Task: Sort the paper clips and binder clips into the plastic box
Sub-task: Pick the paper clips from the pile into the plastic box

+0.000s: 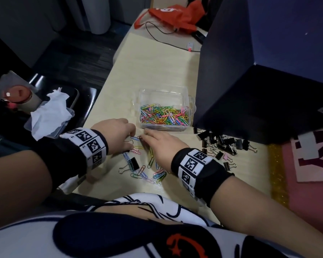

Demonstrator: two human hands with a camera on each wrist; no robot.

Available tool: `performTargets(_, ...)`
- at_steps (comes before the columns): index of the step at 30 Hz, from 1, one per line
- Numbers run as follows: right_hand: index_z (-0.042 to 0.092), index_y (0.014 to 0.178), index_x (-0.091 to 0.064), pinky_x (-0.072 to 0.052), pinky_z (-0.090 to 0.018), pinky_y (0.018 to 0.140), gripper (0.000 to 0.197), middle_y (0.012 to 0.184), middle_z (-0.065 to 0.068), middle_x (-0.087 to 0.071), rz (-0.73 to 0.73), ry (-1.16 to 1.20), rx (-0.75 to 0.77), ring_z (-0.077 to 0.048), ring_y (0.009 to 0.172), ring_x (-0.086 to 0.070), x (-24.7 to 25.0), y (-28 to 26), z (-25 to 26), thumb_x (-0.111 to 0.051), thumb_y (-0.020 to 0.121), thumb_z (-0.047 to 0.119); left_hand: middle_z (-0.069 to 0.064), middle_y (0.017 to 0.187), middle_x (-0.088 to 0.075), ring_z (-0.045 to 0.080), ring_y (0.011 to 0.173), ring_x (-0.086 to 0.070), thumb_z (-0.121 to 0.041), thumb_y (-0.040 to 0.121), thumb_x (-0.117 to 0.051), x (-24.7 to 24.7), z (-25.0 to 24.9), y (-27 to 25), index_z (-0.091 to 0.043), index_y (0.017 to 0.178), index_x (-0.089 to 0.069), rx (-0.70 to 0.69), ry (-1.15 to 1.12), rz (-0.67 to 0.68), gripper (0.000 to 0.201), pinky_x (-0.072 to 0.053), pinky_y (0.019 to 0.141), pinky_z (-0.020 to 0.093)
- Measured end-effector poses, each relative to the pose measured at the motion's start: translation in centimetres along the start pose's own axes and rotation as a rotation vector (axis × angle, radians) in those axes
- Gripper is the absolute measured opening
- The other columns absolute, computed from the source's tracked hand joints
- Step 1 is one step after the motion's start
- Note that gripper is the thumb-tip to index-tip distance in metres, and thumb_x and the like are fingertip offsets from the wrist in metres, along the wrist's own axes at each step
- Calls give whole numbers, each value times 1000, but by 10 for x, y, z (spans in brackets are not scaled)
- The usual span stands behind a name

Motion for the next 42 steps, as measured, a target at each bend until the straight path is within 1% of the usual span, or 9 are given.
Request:
performTargets(4, 20, 139, -43, -38, -42, 103, 54, 141, -4, -40, 25, -110, -85, -28, 126, -39, 8, -8, -11, -45, 86, 7, -8, 91, -48, 16, 82, -52, -56, 76, -66, 1, 7, 2, -28, 103, -53, 18, 25, 49, 40, -50, 77, 34)
performTargets(8, 15, 129, -48, -38, -40, 95, 45, 128, -7, -45, -6, -181, -187, -28, 119, -42, 17, -14, -12, -47, 85, 7, -8, 90, -50, 16, 82, -51, -49, 78, -67, 1, 13, 5, -27, 100, -54, 43, 58, 117, 34, -47, 74, 31)
performTargets(17, 24, 149, -26, -19, -38, 115, 56, 160, 5, -13, 14, -85, 120, -17, 145, -17, -15, 2, 23, -44, 96, 18, -4, 91, -54, 19, 84, -52, -45, 83, -63, -1, 16, 9, -25, 95, -53, 55, 81, 89, 25, -47, 76, 32)
performTargets(22, 29, 144, -36, -14, -35, 115, 59, 157, 9, -23, 13, -139, 70, -15, 142, -23, -12, -8, 3, -53, 89, 15, -3, 91, -55, 19, 81, -52, -43, 86, -60, 1, 22, 8, -23, 93, -51, 89, 64, 78, 23, -47, 74, 32)
performTargets(27, 25, 128, -55, -27, -36, 104, 42, 129, 4, -52, -82, -196, 55, -23, 121, -47, -5, -12, 4, -53, 87, 16, 0, 95, -59, 22, 86, -55, -42, 88, -59, 4, 22, 10, -21, 98, -55, 111, 55, 56, 23, -48, 76, 33)
performTargets(32, 32, 144, -36, -21, -36, 110, 54, 153, 8, -30, -7, -124, 185, -18, 137, -31, -13, -14, 25, -49, 93, 22, 3, 97, -64, 24, 93, -58, -33, 93, -51, 6, 17, 8, -20, 99, -59, 93, 32, 13, 16, -49, 81, 35)
performTargets(34, 32, 141, -41, -18, -37, 110, 49, 152, 8, -32, -4, -139, 164, -19, 137, -29, -15, -17, 20, -49, 93, 22, 2, 98, -65, 23, 94, -58, -29, 94, -49, 6, 17, 8, -21, 102, -60, 82, 13, 13, 16, -49, 81, 34)
performTargets(38, 24, 122, -59, -27, -38, 102, 36, 126, 2, -51, -81, -202, 42, -25, 119, -42, -7, -20, 7, -49, 89, 16, -4, 96, -64, 19, 91, -57, -34, 86, -60, 6, 15, 5, -24, 109, -61, 63, -43, 44, 25, -49, 81, 31)
performTargets(42, 19, 122, -56, -32, -40, 98, 35, 122, -2, -51, -139, -179, 52, -27, 114, -45, 1, -19, 15, -50, 88, 15, -3, 100, -55, 18, 91, -55, -39, 71, -77, 2, 6, 3, -24, 114, -52, 34, 13, 120, 51, -45, 76, 29)
Point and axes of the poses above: each hand's wrist, its own y-axis towards the middle knuckle, its own x-axis out of the back of the hand, z = x × y, the point moved 5 cm from there along y, towards the middle knuckle
